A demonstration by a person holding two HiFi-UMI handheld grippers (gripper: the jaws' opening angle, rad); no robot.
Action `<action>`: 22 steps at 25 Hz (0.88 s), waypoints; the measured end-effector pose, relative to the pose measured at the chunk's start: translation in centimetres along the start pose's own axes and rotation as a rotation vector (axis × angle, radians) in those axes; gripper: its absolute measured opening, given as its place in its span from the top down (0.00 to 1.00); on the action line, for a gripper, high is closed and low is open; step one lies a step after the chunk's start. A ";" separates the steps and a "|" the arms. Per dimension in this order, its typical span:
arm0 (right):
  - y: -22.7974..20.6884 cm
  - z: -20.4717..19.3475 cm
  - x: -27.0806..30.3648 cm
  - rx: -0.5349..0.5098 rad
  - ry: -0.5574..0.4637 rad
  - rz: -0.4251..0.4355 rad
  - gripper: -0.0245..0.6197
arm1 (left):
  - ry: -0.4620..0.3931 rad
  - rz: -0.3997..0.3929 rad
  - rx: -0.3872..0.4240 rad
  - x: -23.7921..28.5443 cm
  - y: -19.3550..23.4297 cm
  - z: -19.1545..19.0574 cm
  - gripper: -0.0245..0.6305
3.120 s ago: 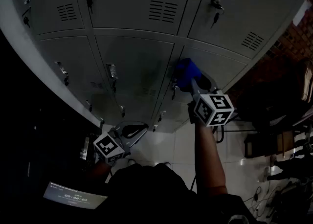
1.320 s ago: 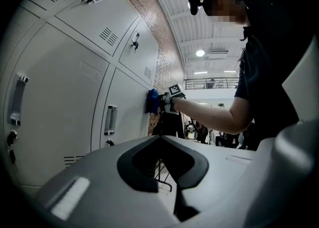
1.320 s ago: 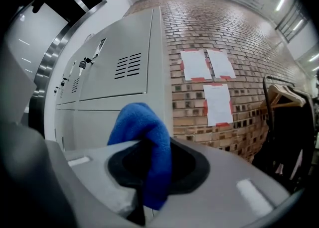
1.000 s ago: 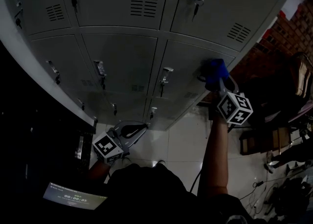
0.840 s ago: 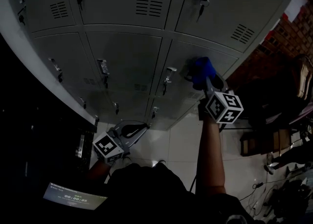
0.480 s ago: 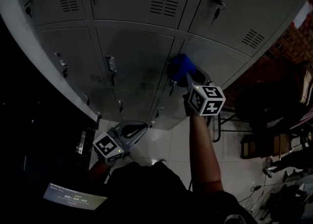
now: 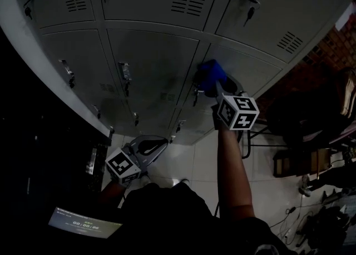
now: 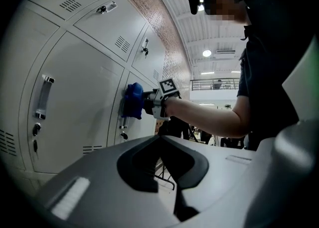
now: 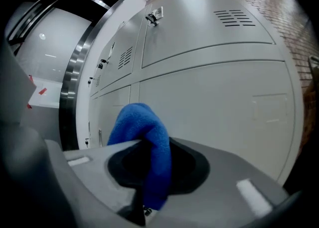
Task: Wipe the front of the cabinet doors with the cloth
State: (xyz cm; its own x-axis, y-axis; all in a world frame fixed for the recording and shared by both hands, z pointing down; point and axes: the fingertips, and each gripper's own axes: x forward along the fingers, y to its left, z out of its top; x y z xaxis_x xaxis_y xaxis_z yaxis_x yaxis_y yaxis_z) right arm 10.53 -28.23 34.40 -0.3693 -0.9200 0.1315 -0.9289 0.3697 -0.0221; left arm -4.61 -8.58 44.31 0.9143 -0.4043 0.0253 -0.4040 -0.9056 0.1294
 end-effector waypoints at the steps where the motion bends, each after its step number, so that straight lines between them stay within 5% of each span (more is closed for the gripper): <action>1: -0.6 -0.1 -0.3 0.002 0.003 -0.010 0.85 | -0.004 -0.008 0.000 0.2 -0.1 0.0 0.96; 22: -18.8 -2.4 -10.7 0.058 0.023 -0.317 0.85 | 0.022 -0.101 0.001 5.8 -2.9 -0.5 0.96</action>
State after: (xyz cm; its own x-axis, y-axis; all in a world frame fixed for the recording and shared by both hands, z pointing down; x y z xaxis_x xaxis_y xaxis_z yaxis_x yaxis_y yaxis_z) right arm 32.02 -25.03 35.80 -0.0615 -0.9847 0.1632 -0.9978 0.0570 -0.0324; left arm 1.89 -8.29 44.59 0.9508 -0.3080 0.0338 -0.3097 -0.9416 0.1318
